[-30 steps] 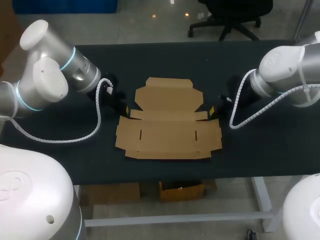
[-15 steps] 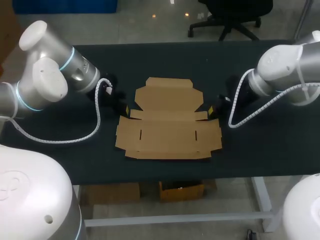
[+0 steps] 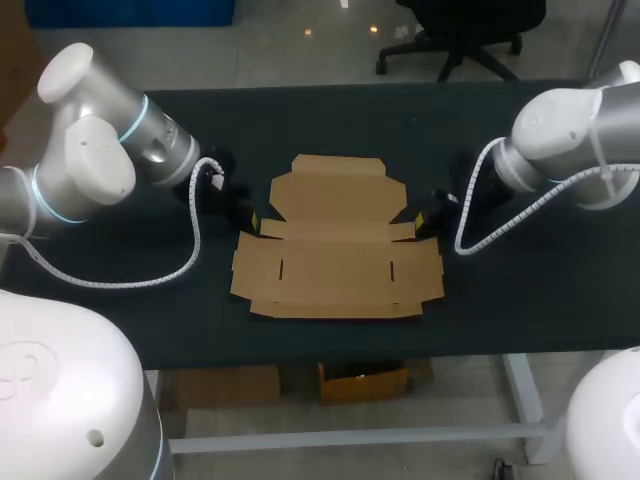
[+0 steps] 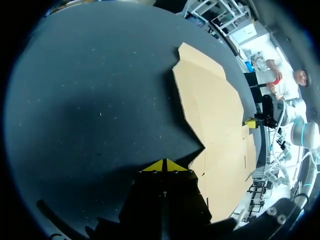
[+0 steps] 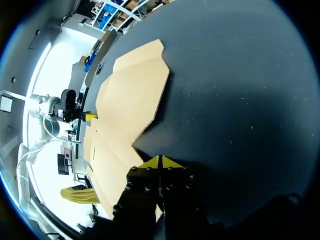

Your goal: Assemble the packaging by folding the flat box into shape, placing the metal phone stand inside, and closing the box properly

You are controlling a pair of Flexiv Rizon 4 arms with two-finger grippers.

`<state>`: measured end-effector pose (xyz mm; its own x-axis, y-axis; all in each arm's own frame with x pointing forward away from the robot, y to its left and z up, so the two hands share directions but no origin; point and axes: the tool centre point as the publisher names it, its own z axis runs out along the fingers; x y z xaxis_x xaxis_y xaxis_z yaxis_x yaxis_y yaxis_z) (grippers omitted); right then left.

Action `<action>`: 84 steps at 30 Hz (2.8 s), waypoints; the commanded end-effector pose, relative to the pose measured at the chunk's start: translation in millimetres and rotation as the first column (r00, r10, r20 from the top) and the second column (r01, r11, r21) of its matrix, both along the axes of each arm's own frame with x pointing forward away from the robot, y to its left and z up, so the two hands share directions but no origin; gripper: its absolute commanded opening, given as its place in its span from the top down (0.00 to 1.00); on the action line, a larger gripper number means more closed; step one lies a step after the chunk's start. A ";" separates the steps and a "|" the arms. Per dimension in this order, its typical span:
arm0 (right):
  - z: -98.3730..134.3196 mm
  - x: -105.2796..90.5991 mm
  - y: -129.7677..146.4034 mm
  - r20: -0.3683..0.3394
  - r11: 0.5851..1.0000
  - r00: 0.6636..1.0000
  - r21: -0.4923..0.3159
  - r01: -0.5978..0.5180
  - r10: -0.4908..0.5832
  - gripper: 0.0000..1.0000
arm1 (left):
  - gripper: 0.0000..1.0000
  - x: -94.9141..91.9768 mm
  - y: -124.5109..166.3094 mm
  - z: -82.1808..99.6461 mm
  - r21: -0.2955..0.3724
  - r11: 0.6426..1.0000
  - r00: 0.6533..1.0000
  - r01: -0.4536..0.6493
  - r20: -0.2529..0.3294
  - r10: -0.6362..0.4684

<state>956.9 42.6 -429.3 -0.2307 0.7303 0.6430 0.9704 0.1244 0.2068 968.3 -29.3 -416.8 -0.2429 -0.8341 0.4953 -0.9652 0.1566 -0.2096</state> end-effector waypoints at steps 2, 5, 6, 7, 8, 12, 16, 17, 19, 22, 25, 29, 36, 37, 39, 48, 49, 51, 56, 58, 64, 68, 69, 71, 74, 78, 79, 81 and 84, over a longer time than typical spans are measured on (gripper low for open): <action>-1.4 0.2 1.9 -0.004 1.000 1.000 0.008 -0.005 0.005 1.00 | 1.00 1.3 -1.7 -5.0 0.004 1.000 1.000 0.002 -0.002 -0.002; -1.0 -1.6 3.6 -0.008 1.000 1.000 0.008 0.004 -0.004 1.00 | 1.00 0.9 -2.1 -5.5 0.004 1.000 1.000 0.003 -0.001 -0.003; -0.8 -2.1 4.0 -0.011 1.000 1.000 0.007 0.009 -0.009 1.00 | 1.00 0.8 -2.3 -5.7 0.004 1.000 1.000 0.003 0.000 -0.003; -0.7 -2.8 4.5 -0.010 1.000 1.000 0.007 0.010 -0.010 1.00 | 1.00 0.6 -2.5 -6.1 0.004 1.000 1.000 0.004 -0.001 -0.004; -0.8 -3.2 4.6 -0.011 1.000 1.000 0.006 0.016 -0.016 1.00 | 1.00 0.4 -2.7 -6.7 0.005 1.000 1.000 0.004 -0.001 -0.004; -1.9 -5.8 5.1 -0.023 0.999 0.999 0.008 0.037 -0.037 1.00 | 1.00 -0.3 -2.8 -8.1 0.006 1.000 1.000 0.005 -0.001 -0.005; -2.2 -9.0 5.5 -0.035 0.997 0.997 0.011 0.071 -0.070 1.00 | 1.00 -1.2 -3.2 -8.9 0.012 1.000 1.000 0.004 0.001 -0.004; -2.1 -9.8 5.4 -0.039 0.997 0.996 0.012 0.080 -0.080 1.00 | 1.00 -1.5 -3.3 -8.9 0.015 1.000 1.000 0.002 0.003 -0.002; -1.9 -11.4 6.1 -0.044 0.995 0.995 0.016 0.096 -0.095 1.00 | 1.00 -1.9 -3.5 -9.0 0.015 1.000 1.000 0.004 0.005 -0.004; -1.5 -12.5 6.3 -0.046 0.994 0.994 0.022 0.105 -0.104 1.00 | 1.00 -2.4 -4.8 -9.3 0.022 1.000 1.000 0.004 0.008 -0.004; -1.0 -12.9 6.7 -0.050 0.993 0.993 0.026 0.113 -0.111 1.00 | 1.00 -2.0 -5.7 -9.7 0.025 1.000 1.000 0.002 0.009 -0.003; 0.6 -14.3 8.7 -0.051 0.993 0.992 0.029 0.117 -0.115 1.00 | 1.00 -1.8 -6.3 -9.8 0.026 1.000 1.000 -0.001 0.009 0.001; 2.0 -16.1 8.6 -0.054 0.992 0.991 0.035 0.124 -0.122 1.00 | 1.00 -3.0 -9.4 -11.4 0.038 0.999 1.000 -0.007 0.008 0.006; 2.0 -16.2 8.7 -0.054 0.992 0.991 0.035 0.124 -0.122 1.00 | 1.00 -2.8 -9.5 -11.8 0.037 0.999 1.000 -0.006 0.007 0.006; 2.1 -16.2 8.6 -0.054 0.991 0.991 0.037 0.125 -0.123 1.00 | 1.00 -2.8 -9.9 -12.2 0.036 0.999 1.000 -0.006 0.005 0.006; 1.6 -16.6 8.3 -0.059 0.991 0.991 0.045 0.124 -0.121 1.00 | 1.00 -7.2 -11.2 -9.5 0.018 1.000 1.000 0.004 0.013 -0.004; 1.6 -16.6 8.2 -0.059 0.991 0.991 0.046 0.124 -0.121 1.00 | 1.00 -7.9 -11.4 -9.1 0.016 1.000 1.000 0.006 0.012 -0.006; 1.8 -16.8 8.3 -0.059 0.991 0.991 0.047 0.124 -0.121 1.00 | 1.00 -9.3 -12.7 -8.3 0.016 1.000 1.000 0.011 0.015 -0.011; 2.5 -17.8 8.9 -0.060 0.991 0.991 0.049 0.125 -0.122 1.00 | 1.00 -11.9 -15.7 -6.9 0.019 1.000 0.999 0.023 0.022 -0.023; 3.0 -18.3 9.0 -0.060 0.991 0.990 0.050 0.127 -0.124 1.00 | 1.00 -12.6 -16.7 -6.3 0.019 0.999 0.999 0.027 0.025 -0.028; 4.9 -19.1 9.2 -0.057 0.990 0.990 0.049 0.130 -0.127 1.00 | 1.00 -13.0 -20.2 -5.2 0.022 0.999 0.999 0.035 0.032 -0.036; 5.4 -18.9 9.5 -0.057 0.990 0.990 0.049 0.129 -0.126 1.00 | 1.00 -13.2 -22.0 -4.0 0.022 0.999 0.999 0.038 0.037 -0.039; 5.5 -18.9 9.7 -0.057 0.990 0.990 0.049 0.129 -0.126 1.00 | 1.00 -13.1 -22.3 -3.8 0.022 0.999 0.998 0.039 0.038 -0.040; 5.5 -18.8 9.7 -0.058 0.990 0.990 0.049 0.129 -0.126 1.00 | 1.00 -12.9 -23.3 -3.3 0.021 0.999 0.998 0.042 0.039 -0.043; 5.8 -18.5 10.3 -0.056 0.991 0.991 0.050 0.127 -0.124 1.00 | 1.00 -12.5 -24.7 -4.1 0.022 0.999 0.998 0.043 0.041 -0.044; 6.9 -18.1 10.9 -0.054 0.991 0.991 0.049 0.124 -0.122 1.00 | 1.00 -11.0 -24.3 -6.8 0.016 0.999 0.999 0.040 0.035 -0.041; 7.1 -18.1 10.9 -0.053 0.991 0.991 0.049 0.124 -0.122 1.00 | 1.00 -11.0 -24.2 -6.8 0.016 0.999 0.999 0.040 0.035 -0.040; 7.9 -18.5 11.8 -0.052 0.991 0.991 0.048 0.123 -0.121 1.00 | 1.00 -11.8 -23.8 -5.4 0.014 0.999 0.999 0.039 0.036 -0.039; 8.2 -18.7 12.6 -0.051 0.991 0.992 0.049 0.122 -0.119 1.00 | 1.00 -12.8 -24.0 -3.5 0.011 0.999 0.998 0.040 0.041 -0.040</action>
<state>938.9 56.1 -421.9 -0.1098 0.7187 0.6866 0.9867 -0.0046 0.1626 957.1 -50.9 -416.8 -0.2949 -0.8286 0.4760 -0.9494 0.1975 -0.2444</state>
